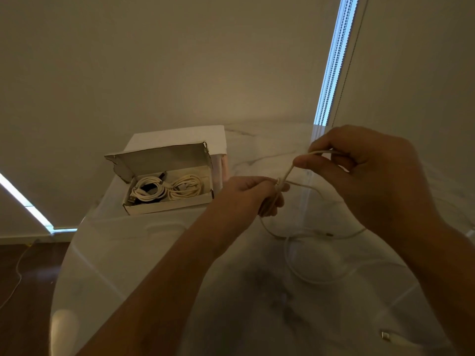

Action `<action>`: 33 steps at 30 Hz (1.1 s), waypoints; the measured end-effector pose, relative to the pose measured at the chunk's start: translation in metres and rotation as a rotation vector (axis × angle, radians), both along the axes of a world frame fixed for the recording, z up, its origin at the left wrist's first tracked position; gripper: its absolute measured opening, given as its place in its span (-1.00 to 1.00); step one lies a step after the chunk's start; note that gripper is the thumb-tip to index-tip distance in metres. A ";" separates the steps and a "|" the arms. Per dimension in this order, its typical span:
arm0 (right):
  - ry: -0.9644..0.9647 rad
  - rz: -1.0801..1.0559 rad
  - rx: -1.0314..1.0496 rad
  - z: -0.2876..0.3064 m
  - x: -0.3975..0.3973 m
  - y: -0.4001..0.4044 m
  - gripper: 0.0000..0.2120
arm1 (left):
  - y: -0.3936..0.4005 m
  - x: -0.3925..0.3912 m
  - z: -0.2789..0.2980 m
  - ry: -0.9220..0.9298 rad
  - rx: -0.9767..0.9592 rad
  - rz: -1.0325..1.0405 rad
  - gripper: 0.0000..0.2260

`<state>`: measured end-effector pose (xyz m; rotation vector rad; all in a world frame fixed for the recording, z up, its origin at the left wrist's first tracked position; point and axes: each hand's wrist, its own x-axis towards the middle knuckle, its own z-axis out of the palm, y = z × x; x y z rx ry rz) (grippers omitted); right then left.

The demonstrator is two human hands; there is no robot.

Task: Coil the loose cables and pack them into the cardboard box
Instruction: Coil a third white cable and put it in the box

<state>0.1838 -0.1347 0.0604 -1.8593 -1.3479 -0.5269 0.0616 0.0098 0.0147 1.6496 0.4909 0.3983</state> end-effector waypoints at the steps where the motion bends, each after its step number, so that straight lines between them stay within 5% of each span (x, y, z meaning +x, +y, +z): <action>1: -0.002 -0.006 0.004 -0.002 0.001 0.001 -0.71 | -0.001 0.000 0.001 0.012 -0.011 -0.023 -0.73; 11: 0.210 -0.037 0.003 -0.014 0.012 0.007 -0.75 | 0.001 -0.003 0.006 -0.184 -0.500 -0.167 -0.66; 27: 0.350 -0.080 -0.319 -0.021 0.022 0.011 -0.65 | 0.009 -0.003 0.008 -0.448 -0.820 -0.255 -0.67; 33: 0.330 -0.051 -0.427 -0.024 0.006 0.018 -0.66 | 0.012 -0.002 0.008 -0.535 -0.849 -0.121 -0.66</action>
